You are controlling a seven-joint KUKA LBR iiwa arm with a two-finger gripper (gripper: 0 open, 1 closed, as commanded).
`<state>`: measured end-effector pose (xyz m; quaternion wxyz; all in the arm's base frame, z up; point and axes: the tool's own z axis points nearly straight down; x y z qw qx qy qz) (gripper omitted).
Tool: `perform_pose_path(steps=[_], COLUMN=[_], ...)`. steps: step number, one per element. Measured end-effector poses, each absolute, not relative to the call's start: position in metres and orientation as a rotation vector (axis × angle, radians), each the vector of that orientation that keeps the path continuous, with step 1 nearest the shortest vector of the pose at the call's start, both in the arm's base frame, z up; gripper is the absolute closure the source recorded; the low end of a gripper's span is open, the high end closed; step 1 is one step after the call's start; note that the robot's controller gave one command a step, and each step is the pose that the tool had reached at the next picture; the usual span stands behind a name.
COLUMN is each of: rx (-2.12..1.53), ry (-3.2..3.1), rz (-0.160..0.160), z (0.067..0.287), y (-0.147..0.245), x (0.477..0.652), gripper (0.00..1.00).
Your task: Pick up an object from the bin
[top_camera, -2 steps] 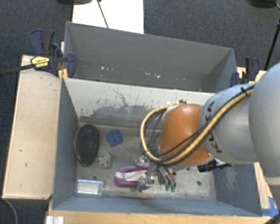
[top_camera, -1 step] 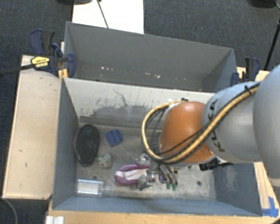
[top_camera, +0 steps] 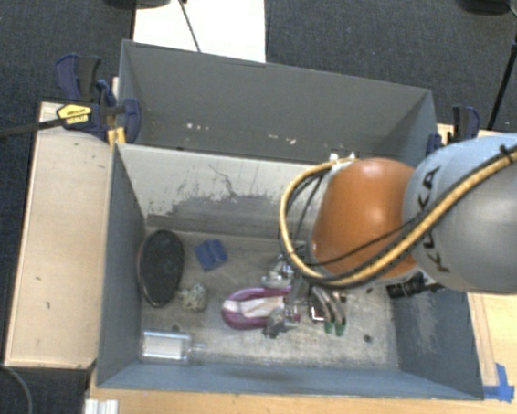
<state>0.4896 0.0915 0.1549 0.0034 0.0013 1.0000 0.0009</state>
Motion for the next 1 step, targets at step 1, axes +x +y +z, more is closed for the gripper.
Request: perform_pose_path(steps=[1], rx=[0.005], ry=[3.136], rz=[0.003], z=[0.1910], y=[0.0918], x=[0.4910], gripper=[1.00])
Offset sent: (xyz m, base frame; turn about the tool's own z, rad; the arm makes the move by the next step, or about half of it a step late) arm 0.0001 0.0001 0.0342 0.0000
